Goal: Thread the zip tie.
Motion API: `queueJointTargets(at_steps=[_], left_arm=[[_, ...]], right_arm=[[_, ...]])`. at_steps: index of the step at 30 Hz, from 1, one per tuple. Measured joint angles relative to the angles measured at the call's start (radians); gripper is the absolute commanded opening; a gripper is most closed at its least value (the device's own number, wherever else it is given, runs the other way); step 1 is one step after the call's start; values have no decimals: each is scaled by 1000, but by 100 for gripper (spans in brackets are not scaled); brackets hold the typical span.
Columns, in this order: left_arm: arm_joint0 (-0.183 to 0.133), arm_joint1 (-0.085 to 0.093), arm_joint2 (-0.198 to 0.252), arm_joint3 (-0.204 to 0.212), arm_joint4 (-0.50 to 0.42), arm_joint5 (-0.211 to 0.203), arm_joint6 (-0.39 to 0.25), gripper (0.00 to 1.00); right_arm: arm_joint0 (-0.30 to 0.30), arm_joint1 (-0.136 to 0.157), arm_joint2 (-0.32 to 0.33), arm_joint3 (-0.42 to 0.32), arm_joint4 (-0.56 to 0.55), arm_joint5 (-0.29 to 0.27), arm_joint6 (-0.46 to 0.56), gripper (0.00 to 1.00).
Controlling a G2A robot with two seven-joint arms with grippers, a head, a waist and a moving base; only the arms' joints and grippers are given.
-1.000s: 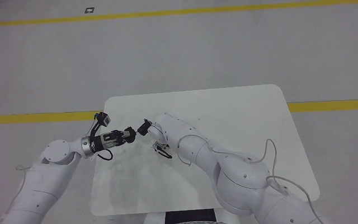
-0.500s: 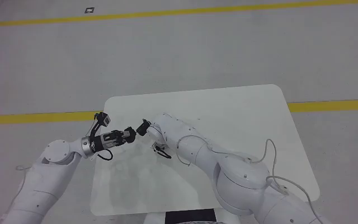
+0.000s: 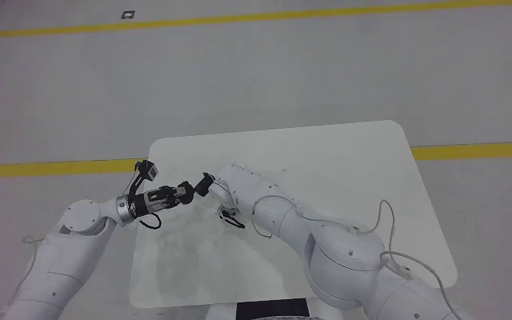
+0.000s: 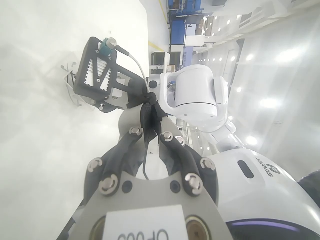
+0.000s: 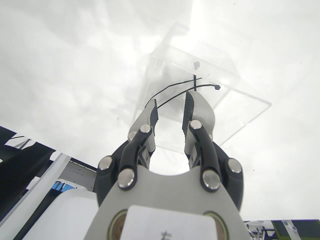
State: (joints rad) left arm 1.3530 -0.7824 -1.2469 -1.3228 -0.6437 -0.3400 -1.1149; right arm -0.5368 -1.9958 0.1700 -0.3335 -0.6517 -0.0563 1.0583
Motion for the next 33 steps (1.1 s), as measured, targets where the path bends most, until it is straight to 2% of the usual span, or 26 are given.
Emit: queueJointTargets(at_steps=[11,17,29,33], left_arm=[[0,0,0,0,0,0,0,0],[0,0,0,0,0,0,0,0],[0,0,0,0,0,0,0,0],[0,0,0,0,0,0,0,0]], right_arm=[[5,-1,0,-9,-46,35,16,19],[5,0,0,-11,-5,15,1,18],[-3,1,0,-1,-11,14,10,19],[-4,1,0,1,-11,13,14,14]])
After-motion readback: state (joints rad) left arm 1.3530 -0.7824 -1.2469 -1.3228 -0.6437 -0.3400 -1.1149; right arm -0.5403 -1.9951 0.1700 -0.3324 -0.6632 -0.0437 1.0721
